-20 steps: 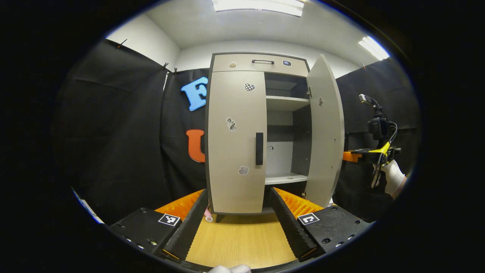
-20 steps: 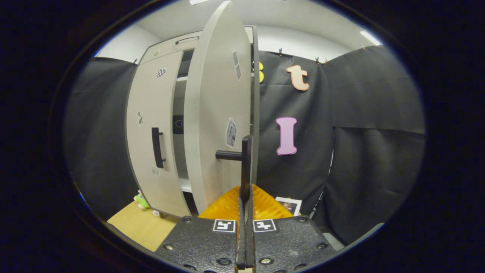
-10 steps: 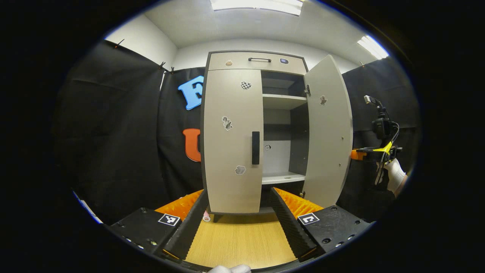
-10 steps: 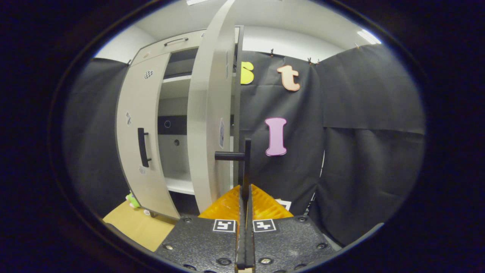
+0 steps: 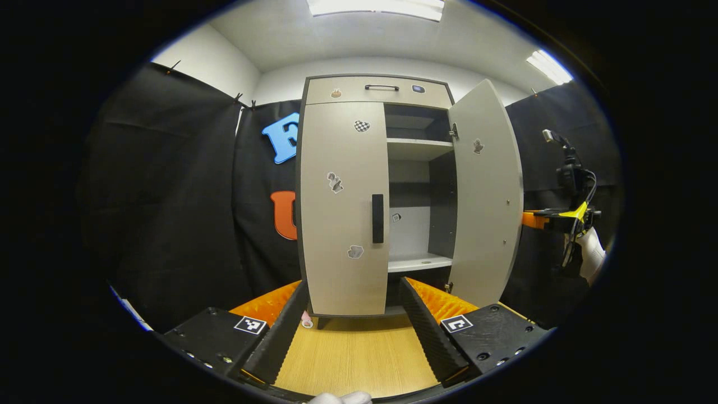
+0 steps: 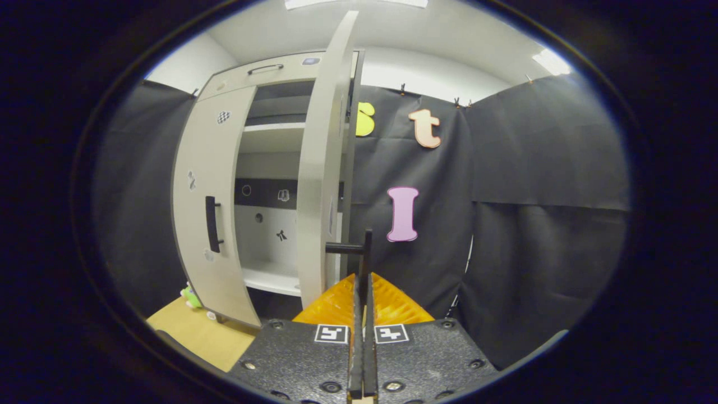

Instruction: Open the right door of the double-door shoe cabinet with the right hand, and open the left door with the left hand.

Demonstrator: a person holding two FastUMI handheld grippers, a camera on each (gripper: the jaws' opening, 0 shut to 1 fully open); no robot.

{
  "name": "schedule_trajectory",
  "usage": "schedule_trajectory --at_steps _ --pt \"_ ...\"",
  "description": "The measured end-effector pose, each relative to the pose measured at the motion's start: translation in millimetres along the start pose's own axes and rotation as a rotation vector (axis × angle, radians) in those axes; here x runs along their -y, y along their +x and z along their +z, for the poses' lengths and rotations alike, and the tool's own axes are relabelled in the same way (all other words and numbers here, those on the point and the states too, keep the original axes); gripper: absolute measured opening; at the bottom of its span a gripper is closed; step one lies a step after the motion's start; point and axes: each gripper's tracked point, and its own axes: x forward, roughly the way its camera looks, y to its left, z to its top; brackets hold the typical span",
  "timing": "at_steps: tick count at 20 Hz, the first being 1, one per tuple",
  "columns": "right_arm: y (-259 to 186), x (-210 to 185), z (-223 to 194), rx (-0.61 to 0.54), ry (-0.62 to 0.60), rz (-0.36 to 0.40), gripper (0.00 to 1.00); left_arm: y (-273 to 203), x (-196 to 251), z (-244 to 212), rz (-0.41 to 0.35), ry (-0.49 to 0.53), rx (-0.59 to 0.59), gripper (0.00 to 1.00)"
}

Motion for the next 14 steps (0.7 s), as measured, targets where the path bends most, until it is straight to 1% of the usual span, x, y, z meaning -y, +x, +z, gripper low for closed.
schedule_trajectory --at_steps 2,3,4,5,6,7,8,9,10,11,12,13,14 --pt "-10 -1 2 -0.01 0.032 0.005 0.05 -1 -2 2 0.008 0.003 0.005 0.97" --pt "-21 1 4 -0.014 0.051 -0.008 0.06 -2 -4 3 0.015 0.008 0.006 0.97" --pt "-29 -1 8 -0.008 0.065 -0.011 0.17 -2 -6 3 0.021 0.011 0.005 0.97" --pt "-35 -10 9 -0.002 0.071 -0.001 0.22 -2 -11 0 0.03 0.013 -0.001 0.97" --pt "-43 -19 8 -0.01 0.068 0.017 0.38 -2 -15 -2 0.036 0.014 -0.008 0.97" --pt "-52 -30 7 -0.014 0.051 0.041 0.48 0 -18 -2 0.039 0.015 -0.006 0.97" --pt "-60 -42 6 -0.013 0.036 0.069 0.66 1 -21 -1 0.045 0.018 -0.004 0.97" --pt "-67 -54 3 -0.015 0.029 0.091 0.71 0 -23 -2 0.051 0.02 -0.002 0.97" --pt "-74 -66 -2 -0.019 0.021 0.112 0.81 1 -25 -2 0.052 0.019 0.0 0.97" --pt "-82 -77 -7 -0.019 0.013 0.127 0.86 3 -26 -1 0.054 0.018 0.002 0.97" --pt "-89 -87 -14 -0.024 0.002 0.138 0.96 3 -27 -1 0.057 0.018 0.004 0.97" --pt "-97 -97 -21 -0.023 -0.007 0.141 1.0 4 -28 -1 0.056 0.02 0.006 0.97" --pt "-104 -103 -28 -0.015 -0.012 0.132 1.0 6 -29 -1 0.056 0.02 0.006 0.97"
